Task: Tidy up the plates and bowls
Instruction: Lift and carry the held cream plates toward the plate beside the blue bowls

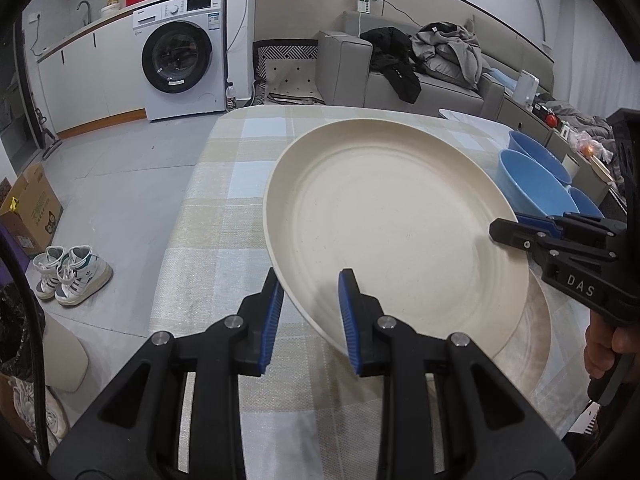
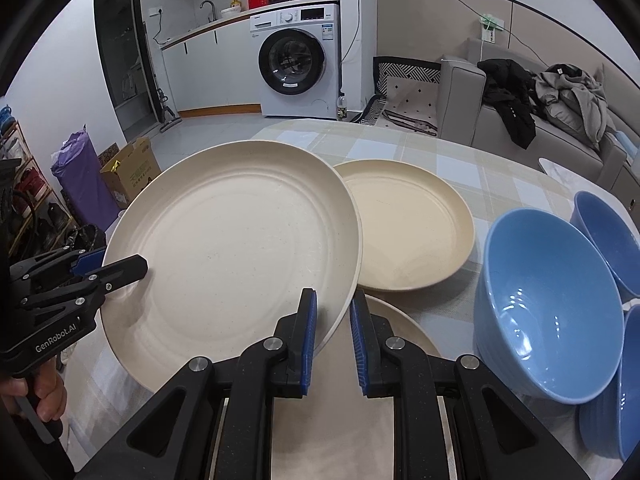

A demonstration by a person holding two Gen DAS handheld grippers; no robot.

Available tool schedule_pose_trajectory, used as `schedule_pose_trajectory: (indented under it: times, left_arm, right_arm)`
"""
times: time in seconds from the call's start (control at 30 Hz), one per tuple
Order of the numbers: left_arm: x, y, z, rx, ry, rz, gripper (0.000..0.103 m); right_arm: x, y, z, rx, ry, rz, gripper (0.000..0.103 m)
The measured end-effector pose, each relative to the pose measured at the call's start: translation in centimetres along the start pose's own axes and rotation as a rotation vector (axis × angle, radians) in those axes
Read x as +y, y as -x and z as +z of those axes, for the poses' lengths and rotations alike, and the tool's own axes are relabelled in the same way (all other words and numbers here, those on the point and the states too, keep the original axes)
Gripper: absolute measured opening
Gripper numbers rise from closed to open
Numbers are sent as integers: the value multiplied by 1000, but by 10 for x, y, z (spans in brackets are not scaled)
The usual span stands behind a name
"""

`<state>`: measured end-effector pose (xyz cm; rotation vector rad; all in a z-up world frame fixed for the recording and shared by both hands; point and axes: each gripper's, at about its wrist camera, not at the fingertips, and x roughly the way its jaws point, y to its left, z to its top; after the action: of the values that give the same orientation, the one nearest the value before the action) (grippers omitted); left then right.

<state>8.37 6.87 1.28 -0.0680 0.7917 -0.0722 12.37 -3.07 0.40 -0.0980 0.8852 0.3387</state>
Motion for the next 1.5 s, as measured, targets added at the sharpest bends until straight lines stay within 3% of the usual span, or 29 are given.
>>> schedule_pose_trajectory:
  times: [0.63, 1.5]
  left_arm:
    - [-41, 16, -9, 27, -99, -46, 24]
    - [-76, -5, -22, 101, -234, -90, 26]
  right_arm:
    - [-19, 27, -27, 4, -54, -42, 17]
    - [-40, 39, -69, 53, -129, -90, 18]
